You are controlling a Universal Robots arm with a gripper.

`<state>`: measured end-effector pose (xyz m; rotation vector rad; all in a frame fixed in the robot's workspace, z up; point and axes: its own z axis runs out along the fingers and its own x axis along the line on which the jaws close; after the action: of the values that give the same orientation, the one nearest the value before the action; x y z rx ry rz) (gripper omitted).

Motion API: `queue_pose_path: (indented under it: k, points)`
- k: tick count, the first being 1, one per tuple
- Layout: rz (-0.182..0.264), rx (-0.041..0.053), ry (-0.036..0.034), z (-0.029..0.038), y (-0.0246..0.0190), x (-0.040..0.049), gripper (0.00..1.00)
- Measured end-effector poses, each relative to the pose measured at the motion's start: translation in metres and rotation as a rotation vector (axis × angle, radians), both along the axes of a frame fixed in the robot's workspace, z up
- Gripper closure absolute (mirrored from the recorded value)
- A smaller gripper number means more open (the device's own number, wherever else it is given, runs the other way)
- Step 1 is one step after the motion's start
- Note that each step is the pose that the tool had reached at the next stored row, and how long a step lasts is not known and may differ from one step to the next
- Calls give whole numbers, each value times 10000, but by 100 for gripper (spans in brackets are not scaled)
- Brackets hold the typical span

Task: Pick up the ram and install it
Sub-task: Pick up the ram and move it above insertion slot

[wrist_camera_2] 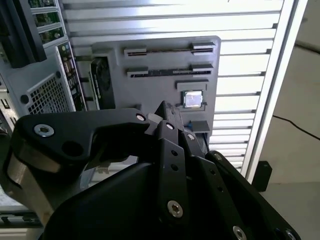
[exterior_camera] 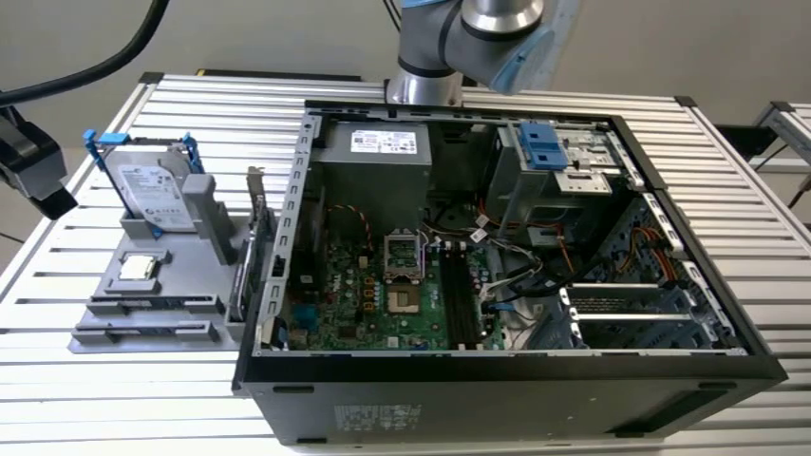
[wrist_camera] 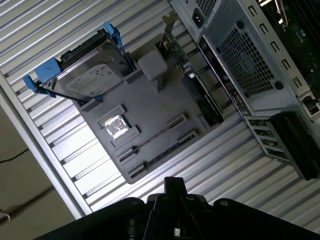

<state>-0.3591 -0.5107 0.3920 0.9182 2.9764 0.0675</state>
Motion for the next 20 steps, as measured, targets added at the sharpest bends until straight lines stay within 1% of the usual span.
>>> queue_pose_path:
  k: [20]
  points:
    - [-967,0,0,0,0,-5,100]
